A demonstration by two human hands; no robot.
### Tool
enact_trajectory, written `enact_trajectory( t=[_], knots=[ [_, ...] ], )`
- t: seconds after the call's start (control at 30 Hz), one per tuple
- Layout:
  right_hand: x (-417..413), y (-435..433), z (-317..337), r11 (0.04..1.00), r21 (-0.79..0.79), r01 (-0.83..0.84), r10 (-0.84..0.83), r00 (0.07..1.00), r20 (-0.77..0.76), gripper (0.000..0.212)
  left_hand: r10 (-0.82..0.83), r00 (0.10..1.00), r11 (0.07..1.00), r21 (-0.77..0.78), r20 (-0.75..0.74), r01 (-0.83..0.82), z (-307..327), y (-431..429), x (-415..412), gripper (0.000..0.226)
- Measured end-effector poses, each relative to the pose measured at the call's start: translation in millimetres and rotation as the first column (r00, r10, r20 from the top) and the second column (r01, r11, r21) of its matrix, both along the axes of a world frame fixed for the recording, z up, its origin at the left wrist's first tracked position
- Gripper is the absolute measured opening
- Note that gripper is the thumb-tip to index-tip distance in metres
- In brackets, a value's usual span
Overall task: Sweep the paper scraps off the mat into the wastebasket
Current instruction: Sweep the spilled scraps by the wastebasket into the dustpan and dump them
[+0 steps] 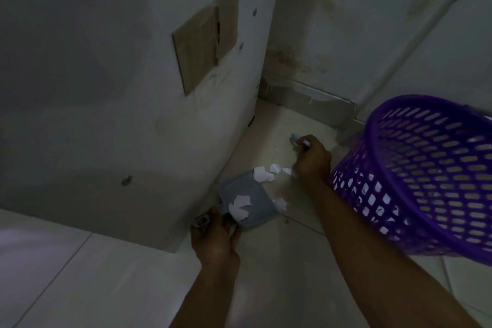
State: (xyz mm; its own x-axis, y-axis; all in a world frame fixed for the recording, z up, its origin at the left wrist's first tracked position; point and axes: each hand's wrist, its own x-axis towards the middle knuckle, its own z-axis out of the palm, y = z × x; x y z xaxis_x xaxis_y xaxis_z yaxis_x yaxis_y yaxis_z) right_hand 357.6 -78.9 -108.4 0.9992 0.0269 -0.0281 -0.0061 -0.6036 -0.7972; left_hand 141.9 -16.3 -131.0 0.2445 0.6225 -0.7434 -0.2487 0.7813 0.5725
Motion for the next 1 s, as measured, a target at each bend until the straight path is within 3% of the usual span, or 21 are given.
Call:
enact_trajectory(
  t=[0.07,0.13,0.23,0.33,0.4,0.5,0.6,0.77,1.0],
  knots=[
    [-31.3,-3.1,1.8,0.972,-0.002,-0.237,0.237,0.97,0.05,0.03,-0.027,0.999,1.0,0.0,-0.026,0.027,2.6,2.6,-0.3,0.032],
    [-59.1,-14.5,0.4,0.882,-0.058,-0.469,0.472,0.877,0.09,0.037,-0.058,0.998,0.998,0.009,-0.017,0.058,3.5,5.0,-2.0,0.032],
    [-82.0,-35.3,5.8,0.786,-0.092,-0.611,0.617,0.784,0.068,0.04,-0.077,0.997,0.997,0.002,-0.029,0.077,7.3,7.4,-5.4,0.028],
    [-89.5,-50.3,24.6,0.772,0.074,-0.631,0.634,0.773,-0.018,0.035,-0.126,0.992,0.992,-0.001,-0.027,0.126,13.2,7.9,-12.1,0.011],
    [-89.9,-61.6,32.6,0.783,0.117,-0.611,0.609,0.791,0.056,0.026,-0.151,0.988,0.988,0.007,-0.033,0.152,14.3,8.3,-17.4,0.01],
    [-87.4,-80.2,30.1,0.828,-0.123,-0.547,0.555,0.83,0.044,0.022,-0.163,0.985,0.986,0.013,-0.049,0.164,15.3,6.8,-24.2,0.012],
    [-98.8,-82.4,22.3,0.791,-0.282,-0.543,0.55,0.833,-0.06,0.023,-0.168,0.983,0.985,0.017,-0.071,0.17,17.0,3.7,-27.0,0.018],
    [-116.2,-55.1,28.0,0.795,-0.186,-0.578,0.577,0.814,-0.061,0.027,-0.191,0.977,0.98,0.029,-0.096,0.194,23.5,2.5,-20.5,0.009],
    [-117.3,-46.8,37.7,0.798,-0.06,-0.6,0.591,0.798,-0.12,0.018,-0.177,0.98,0.984,-0.011,-0.088,0.177,24.1,1.1,-19.6,0.028]
  ],
)
